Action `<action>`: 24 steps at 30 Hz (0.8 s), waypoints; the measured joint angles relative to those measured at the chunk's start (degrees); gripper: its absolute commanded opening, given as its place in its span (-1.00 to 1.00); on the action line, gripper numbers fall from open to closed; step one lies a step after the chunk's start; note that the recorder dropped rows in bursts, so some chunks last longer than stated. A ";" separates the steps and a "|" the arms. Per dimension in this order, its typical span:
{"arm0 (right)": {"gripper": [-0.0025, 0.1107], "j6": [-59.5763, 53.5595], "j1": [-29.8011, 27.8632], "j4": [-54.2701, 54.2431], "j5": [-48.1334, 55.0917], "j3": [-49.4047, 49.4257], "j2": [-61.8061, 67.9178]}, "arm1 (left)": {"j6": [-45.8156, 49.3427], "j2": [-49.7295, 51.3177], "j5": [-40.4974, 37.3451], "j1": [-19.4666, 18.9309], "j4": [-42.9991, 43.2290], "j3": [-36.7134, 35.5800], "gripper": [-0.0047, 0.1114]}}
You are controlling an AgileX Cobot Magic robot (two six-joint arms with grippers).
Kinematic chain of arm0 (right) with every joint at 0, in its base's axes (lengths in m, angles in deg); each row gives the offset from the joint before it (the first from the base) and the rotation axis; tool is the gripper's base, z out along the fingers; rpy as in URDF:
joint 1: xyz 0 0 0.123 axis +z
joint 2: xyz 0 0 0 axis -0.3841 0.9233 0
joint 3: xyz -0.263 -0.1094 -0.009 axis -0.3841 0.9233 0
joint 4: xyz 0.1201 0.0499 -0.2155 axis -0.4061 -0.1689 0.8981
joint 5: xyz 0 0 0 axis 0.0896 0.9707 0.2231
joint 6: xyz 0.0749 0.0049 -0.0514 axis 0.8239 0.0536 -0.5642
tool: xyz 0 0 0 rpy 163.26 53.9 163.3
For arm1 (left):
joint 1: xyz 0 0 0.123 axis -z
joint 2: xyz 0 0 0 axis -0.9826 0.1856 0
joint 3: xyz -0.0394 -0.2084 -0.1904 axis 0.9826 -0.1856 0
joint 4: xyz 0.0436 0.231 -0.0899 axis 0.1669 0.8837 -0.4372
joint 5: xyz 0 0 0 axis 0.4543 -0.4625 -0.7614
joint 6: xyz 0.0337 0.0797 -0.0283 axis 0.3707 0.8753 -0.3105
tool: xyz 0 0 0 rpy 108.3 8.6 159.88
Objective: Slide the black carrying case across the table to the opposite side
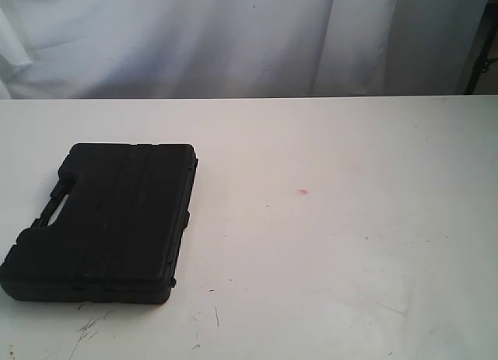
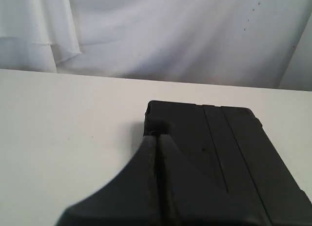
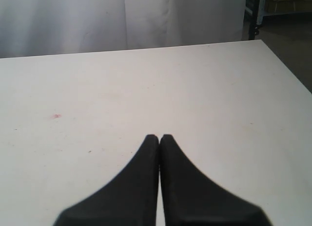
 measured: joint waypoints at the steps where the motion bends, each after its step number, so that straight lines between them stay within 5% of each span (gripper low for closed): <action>1: -0.96 0.00 0.00 0.00 0.00 0.00 0.00 | 0.00 -0.63 0.00 0.00 0.00 -0.82 -0.92; 24: -0.96 0.00 0.00 0.00 0.00 0.00 0.00 | 0.10 -2.09 0.01 0.00 0.00 -4.06 -0.92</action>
